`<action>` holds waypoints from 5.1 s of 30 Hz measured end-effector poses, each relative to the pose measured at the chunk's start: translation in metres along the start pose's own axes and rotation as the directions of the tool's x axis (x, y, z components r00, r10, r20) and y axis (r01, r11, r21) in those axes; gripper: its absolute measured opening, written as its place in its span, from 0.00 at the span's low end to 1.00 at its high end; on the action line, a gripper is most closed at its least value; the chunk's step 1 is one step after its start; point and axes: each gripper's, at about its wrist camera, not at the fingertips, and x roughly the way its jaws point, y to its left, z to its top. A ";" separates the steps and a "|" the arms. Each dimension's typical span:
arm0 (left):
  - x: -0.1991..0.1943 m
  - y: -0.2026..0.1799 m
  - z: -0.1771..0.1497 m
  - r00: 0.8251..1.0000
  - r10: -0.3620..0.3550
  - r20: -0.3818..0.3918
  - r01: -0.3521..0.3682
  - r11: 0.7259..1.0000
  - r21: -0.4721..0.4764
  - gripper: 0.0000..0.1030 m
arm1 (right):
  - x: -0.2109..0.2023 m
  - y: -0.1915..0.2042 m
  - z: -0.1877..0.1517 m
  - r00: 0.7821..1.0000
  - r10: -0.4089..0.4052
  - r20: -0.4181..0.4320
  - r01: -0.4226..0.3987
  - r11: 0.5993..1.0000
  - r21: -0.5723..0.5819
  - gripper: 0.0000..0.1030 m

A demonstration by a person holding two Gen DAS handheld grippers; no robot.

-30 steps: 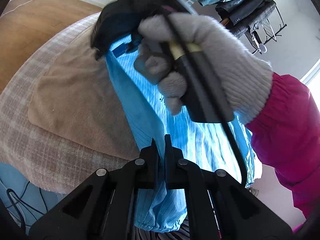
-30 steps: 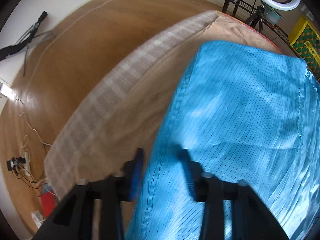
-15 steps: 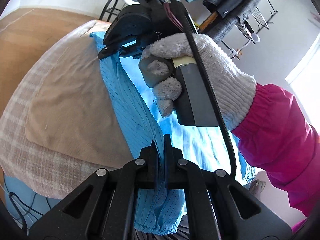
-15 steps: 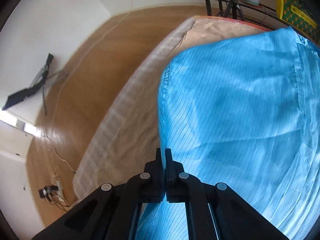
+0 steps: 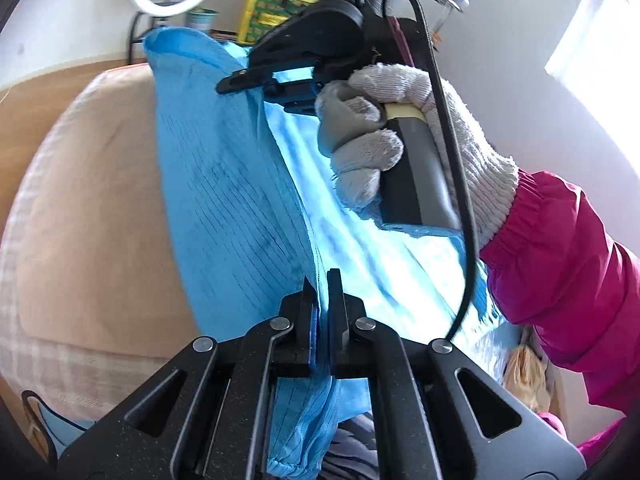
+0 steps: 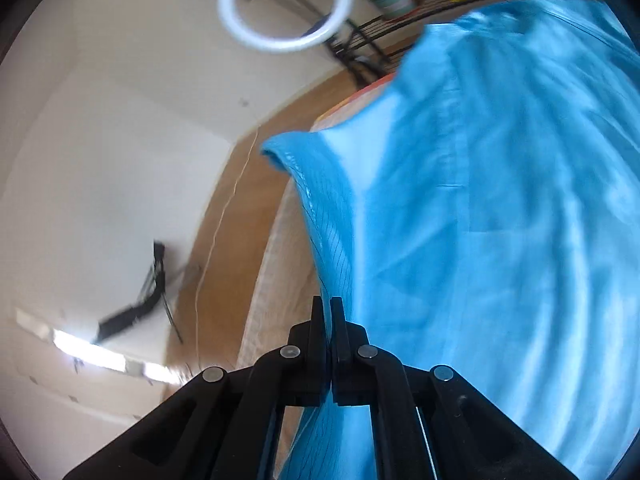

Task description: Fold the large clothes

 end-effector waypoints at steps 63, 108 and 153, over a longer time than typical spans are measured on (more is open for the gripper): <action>0.019 0.050 -0.102 0.992 -0.047 -0.113 0.006 0.941 -0.339 0.08 | -0.151 -0.040 -0.223 0.994 -0.105 0.019 0.106 0.993 -0.056 0.44; 0.036 -0.097 0.020 0.997 -0.055 -0.052 0.050 0.995 -0.084 0.34 | -0.371 -0.272 -0.182 0.774 -0.542 0.329 0.415 0.825 0.383 0.68; 0.039 -0.075 0.048 1.000 -0.001 0.015 0.003 0.990 -0.141 0.34 | -0.230 -0.016 -0.190 0.816 -0.467 0.341 0.564 0.510 -0.650 0.00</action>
